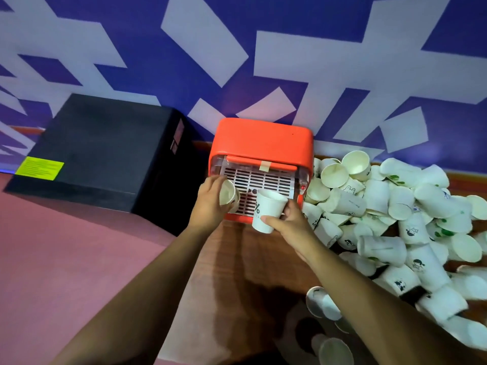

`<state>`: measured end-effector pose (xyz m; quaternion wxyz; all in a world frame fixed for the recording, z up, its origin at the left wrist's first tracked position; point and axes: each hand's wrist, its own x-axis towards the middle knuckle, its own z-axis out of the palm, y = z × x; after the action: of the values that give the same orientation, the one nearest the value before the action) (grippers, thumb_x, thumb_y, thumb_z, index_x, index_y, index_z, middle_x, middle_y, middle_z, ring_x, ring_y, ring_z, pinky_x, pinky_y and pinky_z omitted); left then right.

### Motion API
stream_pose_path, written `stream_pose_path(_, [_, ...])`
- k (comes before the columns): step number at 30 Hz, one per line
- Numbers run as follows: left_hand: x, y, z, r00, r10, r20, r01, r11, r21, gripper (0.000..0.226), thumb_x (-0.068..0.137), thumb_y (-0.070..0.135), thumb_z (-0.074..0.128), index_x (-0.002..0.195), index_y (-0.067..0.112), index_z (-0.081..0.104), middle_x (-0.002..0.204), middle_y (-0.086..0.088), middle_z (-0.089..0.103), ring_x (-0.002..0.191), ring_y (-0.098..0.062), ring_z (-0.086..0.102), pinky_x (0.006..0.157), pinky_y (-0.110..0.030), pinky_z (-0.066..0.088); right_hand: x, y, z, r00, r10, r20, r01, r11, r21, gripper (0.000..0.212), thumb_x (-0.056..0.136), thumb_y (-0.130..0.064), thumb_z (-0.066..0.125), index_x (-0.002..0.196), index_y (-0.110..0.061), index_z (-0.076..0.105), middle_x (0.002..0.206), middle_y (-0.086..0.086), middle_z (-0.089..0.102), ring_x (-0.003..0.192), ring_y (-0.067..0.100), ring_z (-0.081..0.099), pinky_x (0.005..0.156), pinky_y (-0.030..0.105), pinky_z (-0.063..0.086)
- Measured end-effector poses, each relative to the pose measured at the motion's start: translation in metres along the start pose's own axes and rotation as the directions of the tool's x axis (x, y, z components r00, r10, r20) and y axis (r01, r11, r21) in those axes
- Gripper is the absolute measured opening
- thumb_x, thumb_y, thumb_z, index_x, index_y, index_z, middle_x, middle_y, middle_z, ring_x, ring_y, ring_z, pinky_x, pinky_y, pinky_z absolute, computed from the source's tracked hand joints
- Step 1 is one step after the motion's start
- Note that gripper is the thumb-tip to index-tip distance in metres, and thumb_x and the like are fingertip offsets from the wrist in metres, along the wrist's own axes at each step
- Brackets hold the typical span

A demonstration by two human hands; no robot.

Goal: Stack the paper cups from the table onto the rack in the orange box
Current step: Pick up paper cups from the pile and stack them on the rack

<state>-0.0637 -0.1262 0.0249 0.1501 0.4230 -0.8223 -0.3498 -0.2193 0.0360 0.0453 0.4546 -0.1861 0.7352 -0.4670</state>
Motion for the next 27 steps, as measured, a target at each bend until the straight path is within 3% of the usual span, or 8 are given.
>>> stream_pose_path(3, [0.012,-0.015,0.009,0.993,0.050,0.106,-0.052,0.999,0.015,0.081,0.073,0.013,0.086,0.145,0.007,0.049,0.149,-0.009,0.047,0.140,-0.028,0.042,0.117,-0.025,0.026,0.011,0.009,0.006,1.000,0.000,-0.015,-0.001,0.999,-0.047,0.068,0.056,-0.042,0.082,0.117,-0.044,0.051,0.119,-0.013,0.066,0.108,0.010,0.065,0.093,0.046,0.055])
stream_pose_path(8, [0.020,-0.035,-0.001,0.948,0.094,0.305,-0.081,0.995,-0.055,0.101,0.080,0.024,0.083,0.159,0.020,0.021,0.167,-0.001,0.017,0.155,-0.018,0.008,0.124,-0.031,0.013,0.021,-0.002,0.022,0.999,-0.035,-0.024,0.031,0.990,-0.134,0.070,0.064,-0.033,0.082,0.124,-0.036,0.046,0.123,-0.013,0.060,0.112,0.011,0.059,0.097,0.041,0.051])
stream_pose_path(10, [0.015,-0.037,-0.014,0.955,0.097,0.280,-0.057,0.987,-0.147,0.088,0.085,0.027,0.077,0.158,0.022,0.027,0.165,0.002,0.023,0.154,-0.014,0.016,0.124,-0.034,0.018,0.023,-0.011,0.033,0.996,-0.086,-0.014,0.083,0.987,-0.138,0.066,0.070,-0.024,0.082,0.123,-0.037,0.045,0.120,-0.014,0.059,0.114,0.011,0.057,0.095,0.033,0.050])
stream_pose_path(13, [0.001,-0.029,-0.030,0.988,0.024,0.153,0.026,0.949,-0.315,0.057,0.089,0.035,0.066,0.141,0.018,0.052,0.142,0.006,0.053,0.135,-0.014,0.048,0.115,-0.034,0.039,0.024,-0.022,0.052,0.987,-0.156,0.043,0.160,0.979,-0.126,0.069,0.067,-0.029,0.081,0.123,-0.046,0.045,0.120,-0.018,0.060,0.110,0.006,0.060,0.093,0.032,0.052])
stream_pose_path(17, [-0.008,-0.019,-0.038,0.982,-0.003,0.190,0.119,0.790,-0.601,0.053,0.093,0.026,0.069,0.142,0.016,0.053,0.140,0.001,0.060,0.131,-0.016,0.056,0.108,-0.035,0.047,0.025,-0.032,0.073,0.969,-0.241,0.057,0.247,0.961,-0.121,0.063,0.071,-0.027,0.080,0.117,-0.051,0.045,0.117,-0.022,0.059,0.106,-0.007,0.057,0.085,0.016,0.049])
stream_pose_path(20, [-0.006,-0.019,-0.042,0.979,0.006,0.202,0.130,0.747,-0.652,0.058,0.095,0.011,0.066,0.149,0.015,0.045,0.144,0.003,0.058,0.136,-0.016,0.051,0.113,-0.034,0.043,0.033,-0.033,0.081,0.966,-0.255,0.029,0.257,0.954,-0.157,0.064,0.072,-0.024,0.083,0.116,-0.052,0.046,0.116,-0.022,0.059,0.104,-0.010,0.056,0.080,0.015,0.048])
stream_pose_path(24, [-0.009,-0.026,-0.042,0.963,0.023,0.267,0.161,0.747,-0.646,0.069,0.092,0.017,0.071,0.153,0.023,0.040,0.150,0.005,0.052,0.141,-0.016,0.047,0.116,-0.041,0.038,0.040,-0.028,0.081,0.965,-0.260,0.045,0.263,0.932,-0.250,0.066,0.070,-0.037,0.086,0.124,-0.042,0.048,0.118,-0.016,0.059,0.105,-0.004,0.055,0.078,0.010,0.045])
stream_pose_path(27, [-0.007,-0.031,-0.036,0.969,0.017,0.247,0.135,0.800,-0.585,0.060,0.093,0.018,0.070,0.148,0.022,0.048,0.146,0.007,0.056,0.137,-0.013,0.051,0.116,-0.046,0.040,0.047,-0.017,0.081,0.957,-0.286,0.045,0.283,0.891,-0.354,0.068,0.071,-0.035,0.084,0.129,-0.035,0.047,0.122,-0.010,0.055,0.111,0.007,0.052,0.084,0.021,0.047])
